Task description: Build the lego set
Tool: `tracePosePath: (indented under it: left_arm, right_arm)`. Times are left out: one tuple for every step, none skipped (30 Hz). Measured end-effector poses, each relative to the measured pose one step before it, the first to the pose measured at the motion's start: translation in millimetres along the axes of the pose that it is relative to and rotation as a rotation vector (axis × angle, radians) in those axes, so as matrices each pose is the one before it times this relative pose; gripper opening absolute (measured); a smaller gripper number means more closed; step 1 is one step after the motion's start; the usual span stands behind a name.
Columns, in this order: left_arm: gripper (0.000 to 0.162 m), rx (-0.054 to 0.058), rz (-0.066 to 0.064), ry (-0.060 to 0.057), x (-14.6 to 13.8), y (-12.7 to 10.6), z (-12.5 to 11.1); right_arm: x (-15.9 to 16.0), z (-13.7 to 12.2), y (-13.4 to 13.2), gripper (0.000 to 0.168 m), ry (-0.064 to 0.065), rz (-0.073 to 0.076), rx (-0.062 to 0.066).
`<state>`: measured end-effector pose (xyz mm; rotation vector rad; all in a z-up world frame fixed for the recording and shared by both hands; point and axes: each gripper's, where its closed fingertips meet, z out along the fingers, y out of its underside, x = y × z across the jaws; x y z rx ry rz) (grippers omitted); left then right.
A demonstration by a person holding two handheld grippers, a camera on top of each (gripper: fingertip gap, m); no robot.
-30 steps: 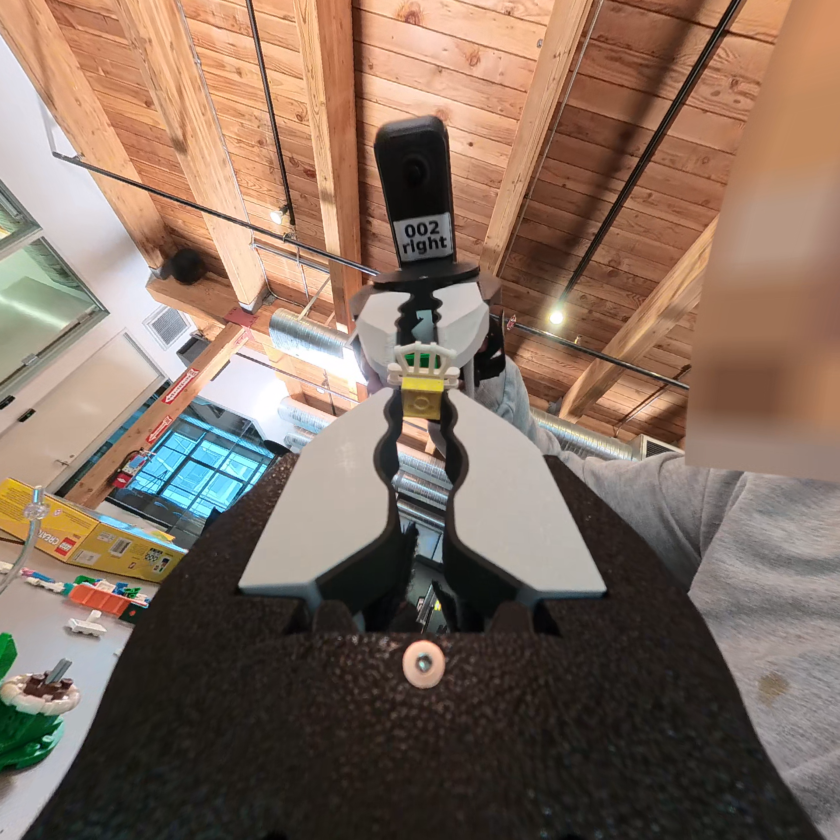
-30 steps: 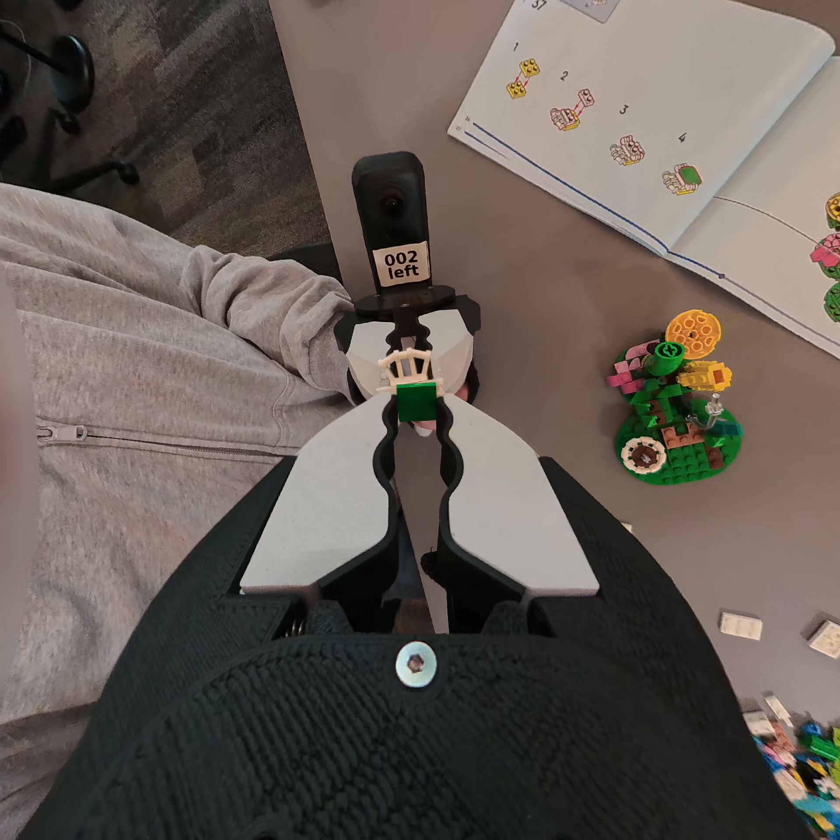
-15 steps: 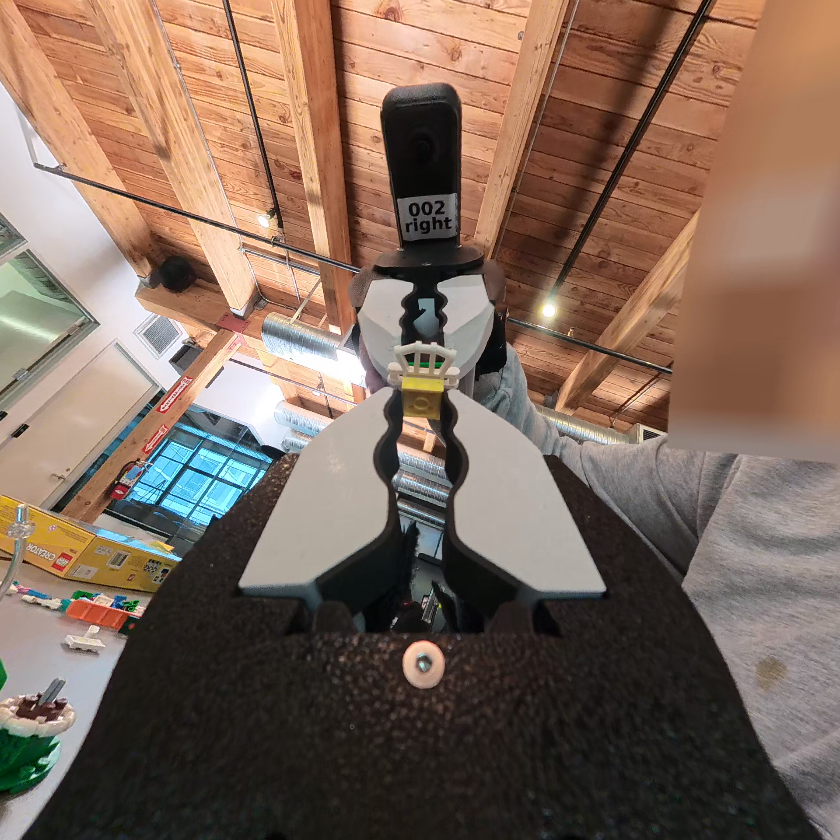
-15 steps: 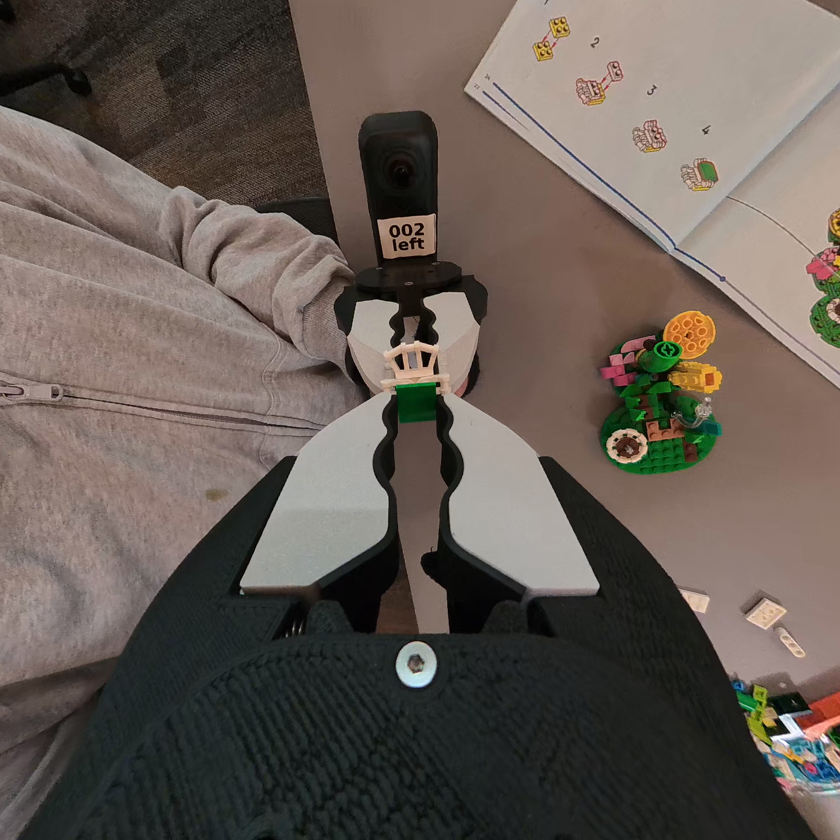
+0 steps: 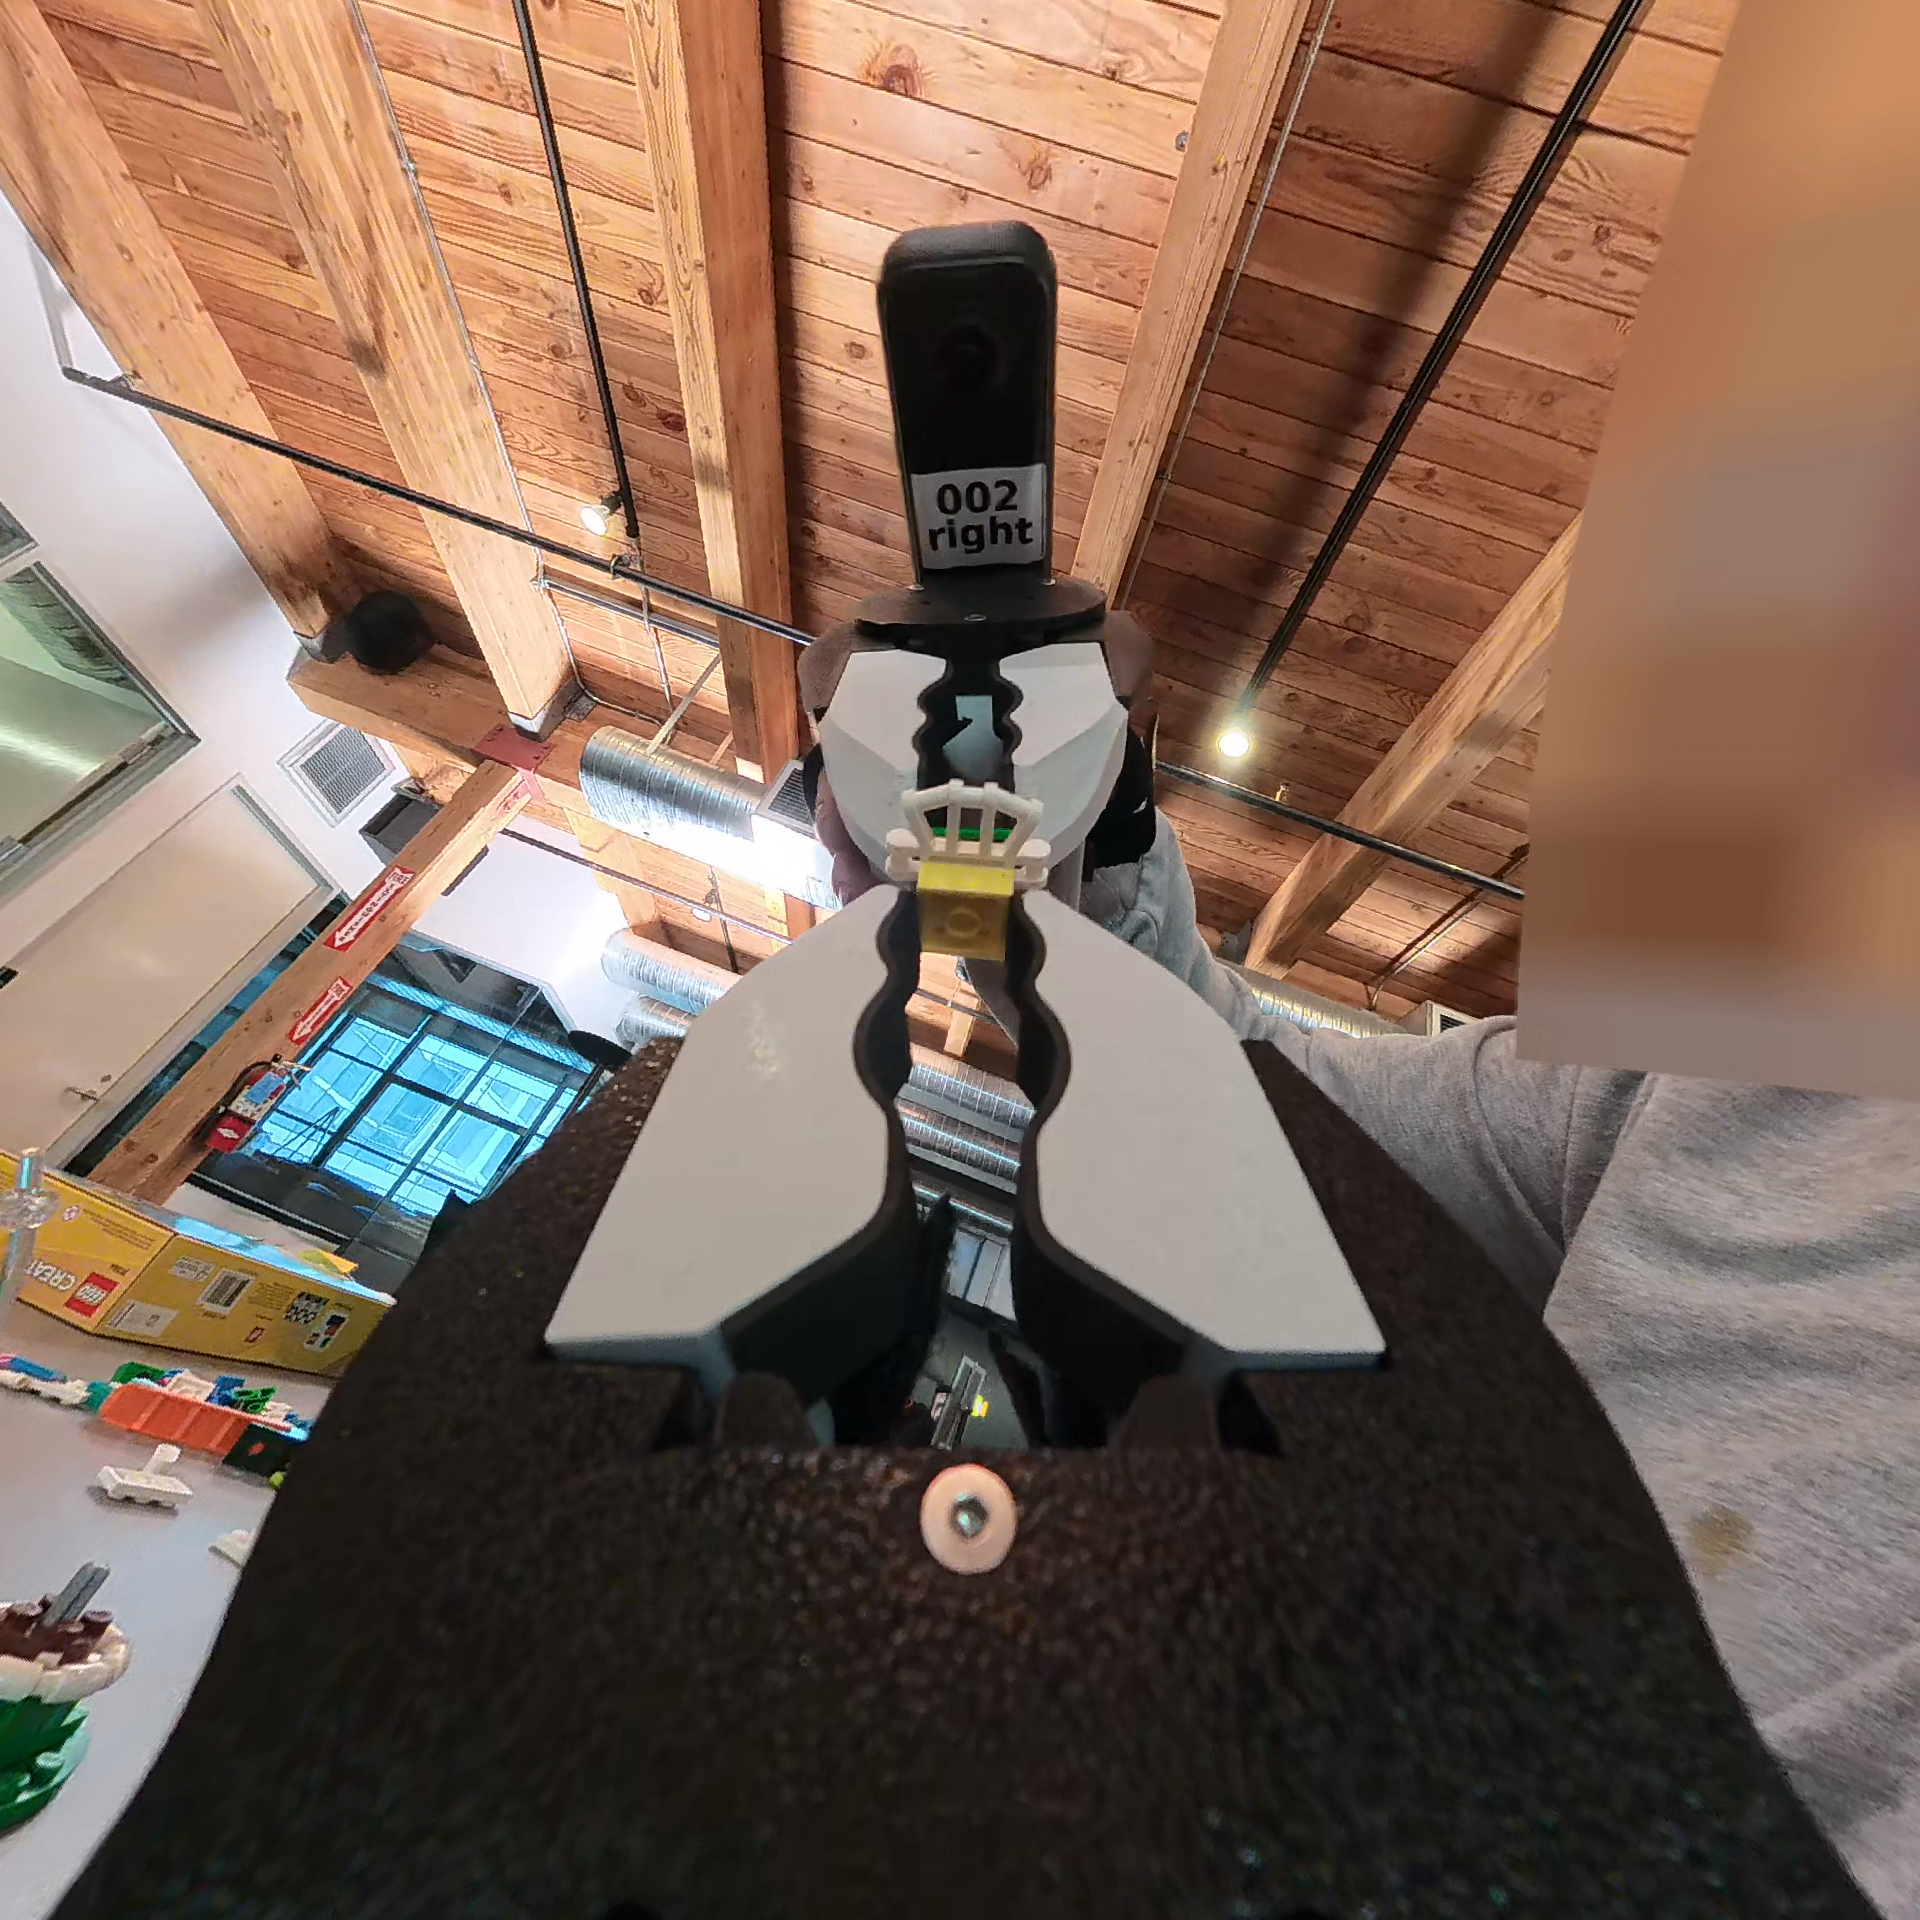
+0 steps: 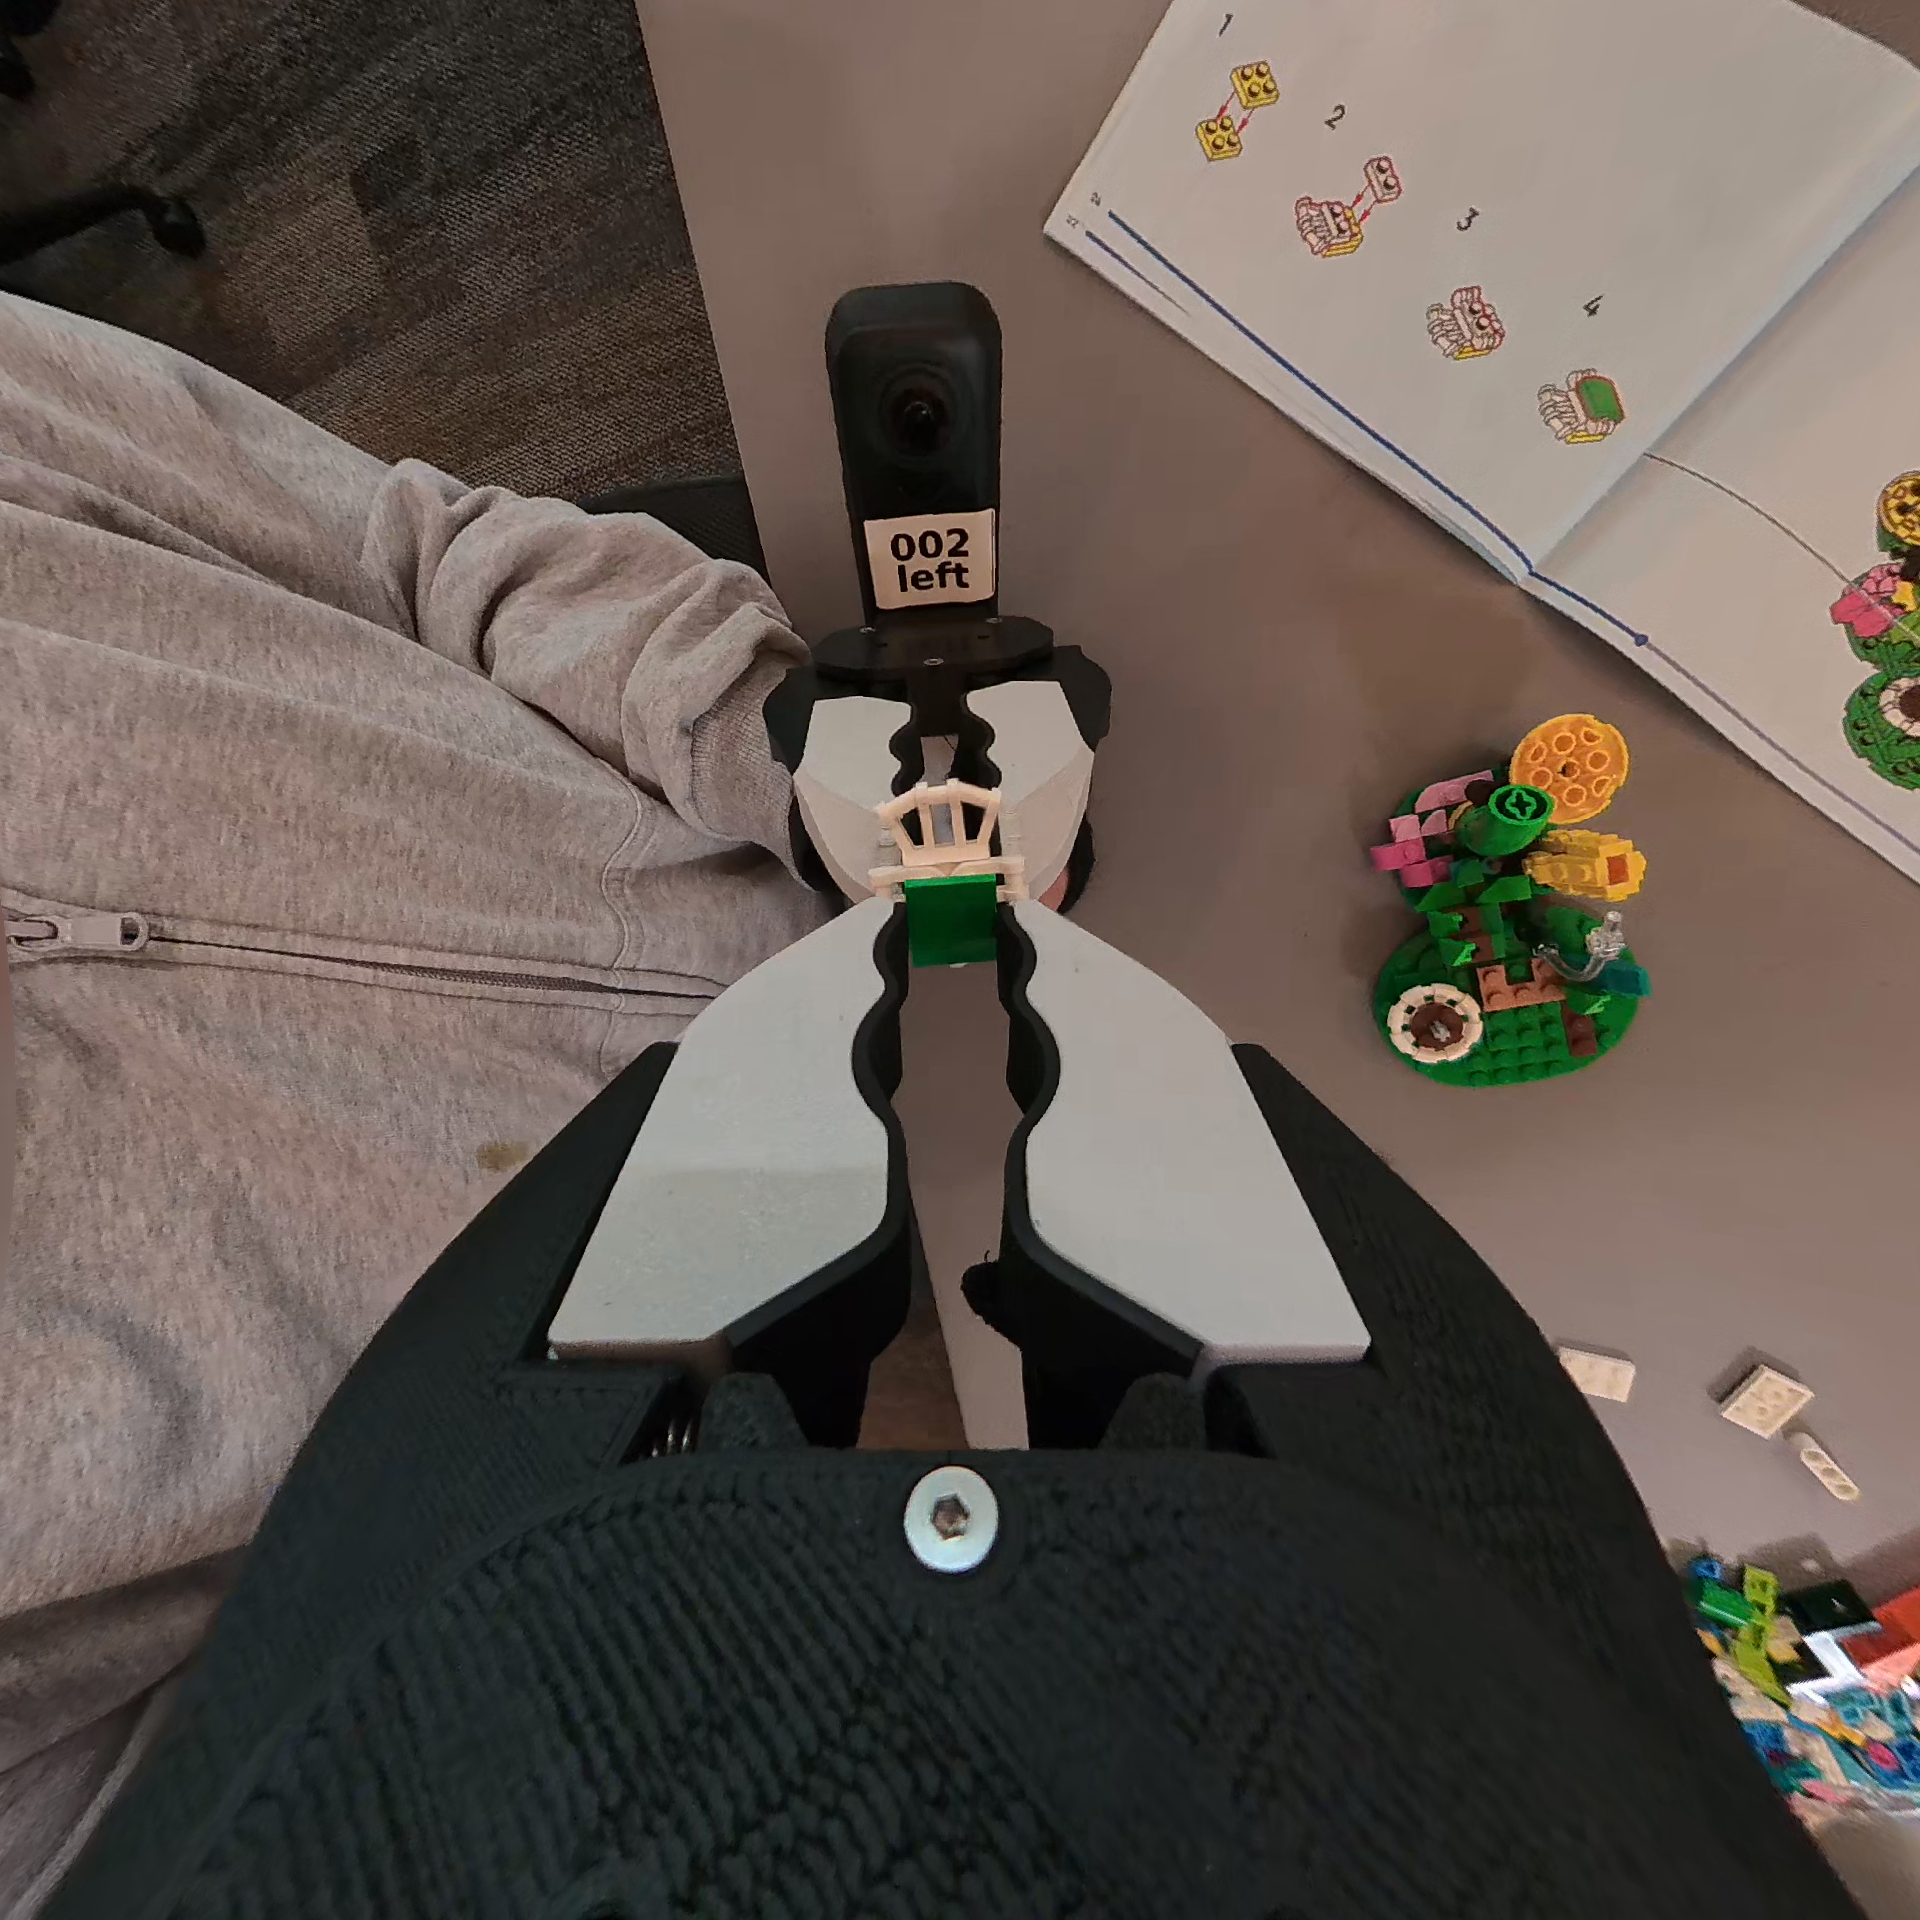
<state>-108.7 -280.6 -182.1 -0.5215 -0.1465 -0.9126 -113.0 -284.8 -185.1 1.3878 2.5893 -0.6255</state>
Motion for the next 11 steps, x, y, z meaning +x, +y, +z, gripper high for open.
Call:
tracePosePath:
  left_arm:
    - [0.016,-0.0001,-0.0038,0.001,0.12,-0.14,-0.07]
    - [0.016,0.0,-0.004,0.0023,0.25,-0.14,0.07]
    - [0.016,0.0002,-0.0079,0.0009,0.02,-0.15,-0.02]
    - [0.016,-0.0012,-0.0144,0.0024,0.04,-0.02,0.0]
    - [0.016,-0.0044,-0.0244,0.0054,0.02,0.27,0.18]
    - [0.016,-0.0079,-0.0379,0.0091,0.17,0.74,0.25]
    - [0.016,-0.0112,-0.0522,0.0169,0.79,1.12,0.82]
    - [0.016,-0.0163,-0.0591,0.0191,0.89,1.76,0.85]
    - [0.016,-0.0177,-0.046,0.0091,-0.28,2.33,0.84]
    - [0.016,-0.0201,-0.0352,0.0046,-0.7,2.98,0.78]
    - [0.016,-0.0187,-0.0357,0.0084,-0.04,2.9,0.79]
  right_arm:
    - [0.48,-0.21,-0.27,0.015,0.0049,-0.0052,0.0027]
    - [0.35,-0.48,-0.4,0.015,0.0043,-0.0088,0.0036]
    - [0.27,-1.05,-1.14,0.015,0.005,-0.0171,0.0099]
    - [0.51,-1.34,-1.87,0.015,0.0103,-0.0305,0.0169]
    - [1.18,-1.73,-2.05,0.015,0.0216,-0.0521,0.0186]
    - [1.33,-1.88,-1.5,0.015,0.0321,-0.0825,0.0183]
    - [0.57,-2.2,-1.81,0.015,0.04,-0.1107,0.0225]
    - [-1.16,-2.46,-1.2,0.015,0.0407,-0.1317,0.0198]
    - [-3.8,-2.45,-0.89,0.015,0.0357,-0.1472,0.0153]
    - [-4.18,-2.26,-2.88,0.015,0.0442,-0.1516,0.0227]
    - [-3.76,-2.01,-3.72,0.015,0.052,-0.1537,0.0212]
